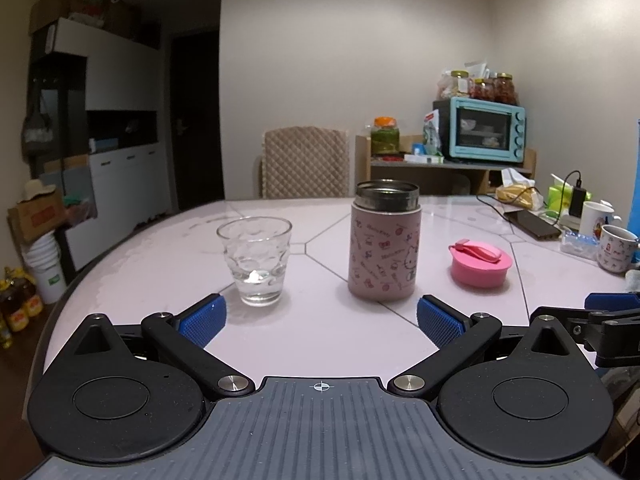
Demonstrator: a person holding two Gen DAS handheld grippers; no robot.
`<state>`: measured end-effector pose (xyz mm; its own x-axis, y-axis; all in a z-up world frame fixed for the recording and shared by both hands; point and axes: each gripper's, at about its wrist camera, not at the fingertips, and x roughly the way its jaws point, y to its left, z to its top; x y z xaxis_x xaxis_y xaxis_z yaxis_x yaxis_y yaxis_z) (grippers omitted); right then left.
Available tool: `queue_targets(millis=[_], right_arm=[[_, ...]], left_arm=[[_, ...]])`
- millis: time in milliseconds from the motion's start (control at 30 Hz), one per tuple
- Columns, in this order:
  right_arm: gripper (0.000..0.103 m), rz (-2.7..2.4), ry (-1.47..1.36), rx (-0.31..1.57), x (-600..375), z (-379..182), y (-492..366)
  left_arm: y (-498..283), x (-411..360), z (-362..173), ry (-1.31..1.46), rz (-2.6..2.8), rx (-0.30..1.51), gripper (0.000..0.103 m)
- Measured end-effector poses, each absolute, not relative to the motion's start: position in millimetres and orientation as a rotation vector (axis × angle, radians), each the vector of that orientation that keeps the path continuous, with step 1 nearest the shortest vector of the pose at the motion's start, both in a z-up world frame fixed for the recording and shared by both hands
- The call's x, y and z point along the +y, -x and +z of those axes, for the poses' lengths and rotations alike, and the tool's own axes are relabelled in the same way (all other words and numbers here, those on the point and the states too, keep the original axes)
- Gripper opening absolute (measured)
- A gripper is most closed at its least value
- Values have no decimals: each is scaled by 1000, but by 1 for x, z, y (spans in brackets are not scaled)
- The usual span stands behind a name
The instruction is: Unscrew bottle cap and pour
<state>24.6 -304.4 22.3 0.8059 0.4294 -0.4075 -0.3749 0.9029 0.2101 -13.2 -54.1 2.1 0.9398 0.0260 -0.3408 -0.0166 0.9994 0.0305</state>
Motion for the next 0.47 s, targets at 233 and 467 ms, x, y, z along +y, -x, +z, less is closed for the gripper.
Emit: queue_targets(millis=[233, 467], right_arm=[[103, 432, -123, 475, -306, 20, -26], [103, 430, -126, 480, -307, 18, -26]], left_arm=[[13, -54, 2, -24, 17, 347, 103], [16, -54, 1, -23, 13, 339, 103]])
